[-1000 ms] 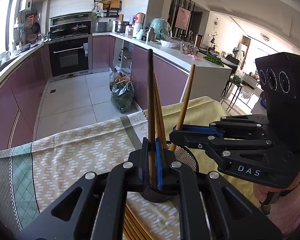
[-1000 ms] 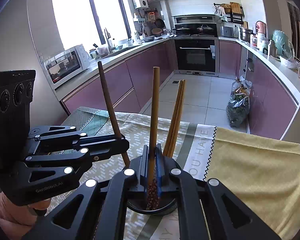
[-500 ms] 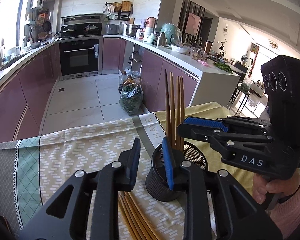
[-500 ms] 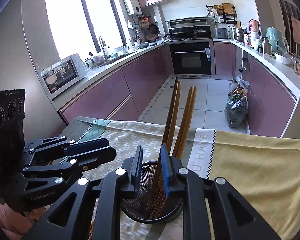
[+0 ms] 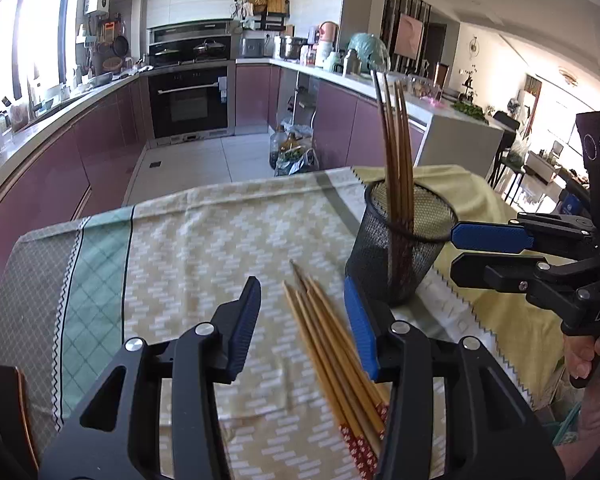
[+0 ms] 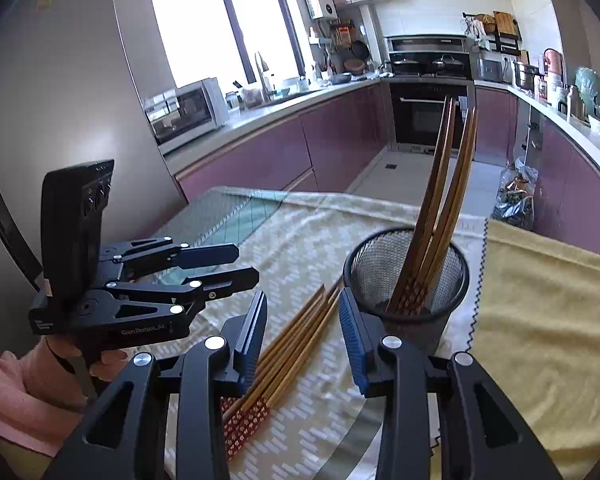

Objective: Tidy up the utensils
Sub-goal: 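Move both open grippers back to the remaining chopsticks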

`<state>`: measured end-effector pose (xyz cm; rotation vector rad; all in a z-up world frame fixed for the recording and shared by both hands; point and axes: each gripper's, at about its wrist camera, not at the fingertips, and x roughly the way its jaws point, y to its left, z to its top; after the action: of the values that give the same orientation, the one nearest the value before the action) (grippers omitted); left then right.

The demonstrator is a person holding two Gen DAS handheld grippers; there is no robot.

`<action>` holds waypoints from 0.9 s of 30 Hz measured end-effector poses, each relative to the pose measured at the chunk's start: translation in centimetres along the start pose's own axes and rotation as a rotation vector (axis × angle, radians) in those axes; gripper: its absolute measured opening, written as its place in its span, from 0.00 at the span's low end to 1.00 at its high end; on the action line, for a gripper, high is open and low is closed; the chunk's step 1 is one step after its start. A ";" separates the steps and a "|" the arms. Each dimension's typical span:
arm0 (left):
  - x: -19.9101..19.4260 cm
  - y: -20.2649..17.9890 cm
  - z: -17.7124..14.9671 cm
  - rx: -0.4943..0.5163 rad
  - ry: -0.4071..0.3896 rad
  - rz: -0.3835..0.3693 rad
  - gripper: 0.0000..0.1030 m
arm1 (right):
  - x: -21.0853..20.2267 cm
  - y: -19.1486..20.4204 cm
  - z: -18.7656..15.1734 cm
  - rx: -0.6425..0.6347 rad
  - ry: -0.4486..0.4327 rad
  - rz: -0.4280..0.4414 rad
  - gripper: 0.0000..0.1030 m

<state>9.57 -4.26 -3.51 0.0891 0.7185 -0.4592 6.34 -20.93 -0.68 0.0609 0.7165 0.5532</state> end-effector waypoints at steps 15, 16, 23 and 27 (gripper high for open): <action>2.9 0.1 -6.4 -0.015 0.161 -0.012 0.42 | 5.8 0.9 -5.3 0.097 0.165 0.000 0.34; 3.0 -0.1 -6.4 -0.013 0.163 -0.011 0.42 | 6.1 0.8 -5.3 0.099 0.169 0.000 0.34; 3.6 -0.5 -6.6 -0.014 0.184 -0.002 0.41 | 7.1 1.3 -5.5 0.088 0.185 -0.028 0.34; 3.6 -0.2 -6.7 -0.022 0.187 -0.009 0.41 | 7.3 1.2 -5.5 0.080 0.191 -0.049 0.32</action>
<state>7.74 -4.18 -10.93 0.1087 0.9075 -0.4551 6.77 -16.96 -9.03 0.0651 0.9240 0.4879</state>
